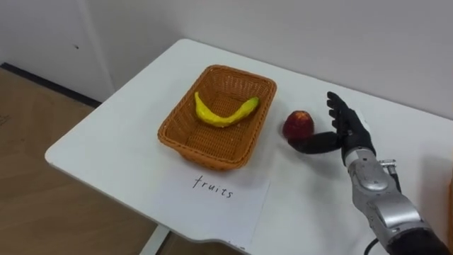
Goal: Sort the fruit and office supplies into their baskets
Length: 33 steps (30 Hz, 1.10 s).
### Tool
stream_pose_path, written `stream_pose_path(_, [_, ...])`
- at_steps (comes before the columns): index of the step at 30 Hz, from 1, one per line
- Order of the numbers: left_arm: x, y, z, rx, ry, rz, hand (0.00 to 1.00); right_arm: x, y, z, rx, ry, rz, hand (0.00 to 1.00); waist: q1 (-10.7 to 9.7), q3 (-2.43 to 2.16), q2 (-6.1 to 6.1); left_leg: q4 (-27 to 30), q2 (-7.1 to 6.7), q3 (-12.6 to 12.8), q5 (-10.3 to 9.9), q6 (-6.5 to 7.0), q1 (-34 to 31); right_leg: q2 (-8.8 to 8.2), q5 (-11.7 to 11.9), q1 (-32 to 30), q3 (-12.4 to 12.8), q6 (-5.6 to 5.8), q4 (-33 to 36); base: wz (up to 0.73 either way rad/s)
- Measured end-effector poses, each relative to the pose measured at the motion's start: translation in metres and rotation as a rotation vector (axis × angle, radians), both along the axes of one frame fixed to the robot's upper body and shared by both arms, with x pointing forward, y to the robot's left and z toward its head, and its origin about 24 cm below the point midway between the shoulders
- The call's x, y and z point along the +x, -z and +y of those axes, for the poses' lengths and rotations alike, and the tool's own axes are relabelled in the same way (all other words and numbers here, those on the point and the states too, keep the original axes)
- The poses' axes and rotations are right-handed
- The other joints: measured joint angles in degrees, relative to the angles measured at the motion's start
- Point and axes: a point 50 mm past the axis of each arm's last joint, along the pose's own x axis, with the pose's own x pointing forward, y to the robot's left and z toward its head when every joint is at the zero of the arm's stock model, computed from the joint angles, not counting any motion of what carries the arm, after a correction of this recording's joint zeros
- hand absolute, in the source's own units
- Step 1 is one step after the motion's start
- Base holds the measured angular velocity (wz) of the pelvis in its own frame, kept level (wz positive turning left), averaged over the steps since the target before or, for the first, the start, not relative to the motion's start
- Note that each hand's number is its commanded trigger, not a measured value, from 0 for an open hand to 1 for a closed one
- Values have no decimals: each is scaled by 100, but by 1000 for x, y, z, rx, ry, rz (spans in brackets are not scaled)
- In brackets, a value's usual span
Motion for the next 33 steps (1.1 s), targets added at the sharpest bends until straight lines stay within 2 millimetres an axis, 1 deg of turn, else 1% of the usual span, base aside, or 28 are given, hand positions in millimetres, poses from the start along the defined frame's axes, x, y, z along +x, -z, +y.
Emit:
stream_pose_path(1, [3,0,0,0,2,-7,0,0,0,-3,14,17,1,0,10,11,3,20,0,15,1,1,-48,-1,0,-42,-3,0,6,0])
stream_pose_path(3, [6,0,0,2,4,-15,0,0,0,-5,26,33,4,0,12,3,-1,33,2,37,3,4,-125,-2,2,-126,-1,-2,11,-3])
stream_pose_path(9, [7,0,0,3,19,-19,0,1,1,-9,27,43,9,0,8,-2,-19,14,12,88,6,7,-168,-6,2,-212,28,-3,17,-3])
stream_pose_path(13, [12,0,0,5,33,-34,0,4,-2,-14,9,53,5,0,7,13,-50,15,15,113,7,8,-206,-5,2,-253,51,-3,17,-2])
stream_pose_path(16, [14,-1,0,7,37,-40,0,4,-1,-16,2,67,9,0,8,22,-78,14,17,124,7,8,-219,-3,2,-279,87,-3,18,-2])
stream_pose_path(18, [15,-1,0,7,38,-43,0,5,-2,-16,2,67,4,0,7,19,-89,15,17,132,6,8,-234,-3,2,-301,87,-3,20,0])
stream_pose_path(24, [19,-1,0,10,50,-70,0,6,-5,-16,-7,81,-16,0,15,21,-93,27,19,136,8,10,-310,-5,3,-389,116,-4,46,0])
stream_pose_path(26, [20,-1,-1,6,51,-78,0,8,-6,-17,-11,88,-23,0,16,32,-86,30,23,145,9,12,-311,-9,3,-417,143,-4,91,-4])
stream_pose_path(28, [22,-2,-1,0,47,-95,0,8,-7,-17,-12,89,-31,0,25,73,-102,29,24,156,9,12,-315,-10,3,-423,157,-4,91,-2])
stream_pose_path(29, [22,-2,-1,0,48,-96,0,8,-7,-16,-11,88,-33,0,26,85,-100,29,24,157,9,12,-322,-9,3,-427,158,-4,91,0])
stream_pose_path(33, [23,-2,-1,-1,55,-101,0,11,-11,-14,-18,77,-55,0,25,82,-103,28,26,190,10,14,-433,-7,8,-535,180,-12,103,-2])
